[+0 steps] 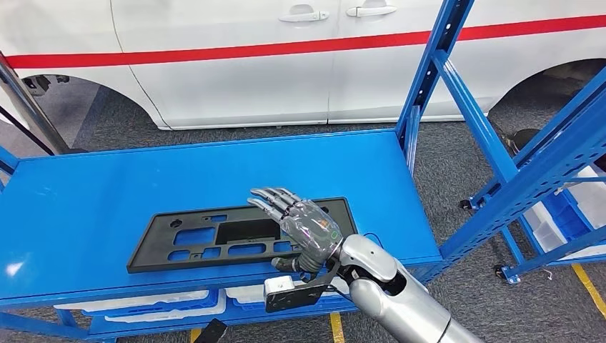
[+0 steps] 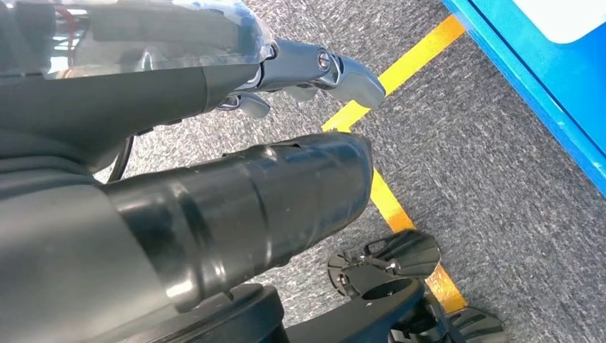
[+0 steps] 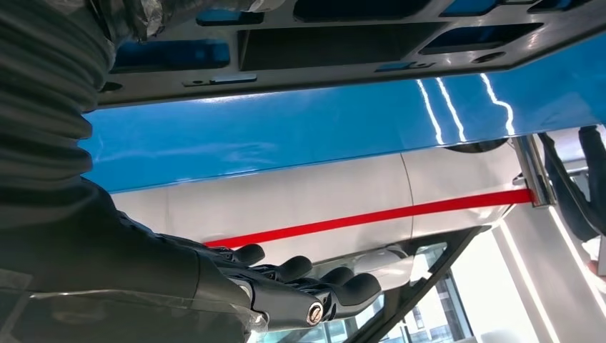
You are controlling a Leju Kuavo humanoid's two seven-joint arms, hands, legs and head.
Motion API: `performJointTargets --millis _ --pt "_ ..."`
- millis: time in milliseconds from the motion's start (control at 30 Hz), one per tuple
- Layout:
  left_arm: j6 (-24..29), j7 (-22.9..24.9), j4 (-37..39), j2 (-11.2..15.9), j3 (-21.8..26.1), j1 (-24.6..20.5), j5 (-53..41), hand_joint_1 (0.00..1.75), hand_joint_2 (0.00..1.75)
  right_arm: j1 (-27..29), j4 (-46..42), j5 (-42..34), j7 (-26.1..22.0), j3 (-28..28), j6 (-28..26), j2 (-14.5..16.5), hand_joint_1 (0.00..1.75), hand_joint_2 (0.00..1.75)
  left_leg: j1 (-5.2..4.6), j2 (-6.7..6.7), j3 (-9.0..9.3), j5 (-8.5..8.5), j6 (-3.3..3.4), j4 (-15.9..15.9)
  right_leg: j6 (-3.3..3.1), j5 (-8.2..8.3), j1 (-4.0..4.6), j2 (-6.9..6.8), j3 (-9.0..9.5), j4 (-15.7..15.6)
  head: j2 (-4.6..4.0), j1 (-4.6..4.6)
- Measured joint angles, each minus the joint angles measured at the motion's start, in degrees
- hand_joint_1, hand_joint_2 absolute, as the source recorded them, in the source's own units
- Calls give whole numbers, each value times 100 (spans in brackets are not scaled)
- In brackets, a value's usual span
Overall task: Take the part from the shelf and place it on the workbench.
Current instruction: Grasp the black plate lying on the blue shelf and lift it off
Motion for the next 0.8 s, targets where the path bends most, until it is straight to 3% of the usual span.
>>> performJointTargets --millis 500,800 --pt "20 -9 0 0 8 17 116 0 0 -41 -65 -227 -84 360 253 -186 0 175 0 0 0 0 0 0 0 0 0 0 0 0 0 0" --pt "114 -22 0 2 -7 45 97 0 0 -89 -137 -404 -71 569 512 -503 0 175 -1 0 0 0 0 2 0 0 -1 0 0 0 0 0"
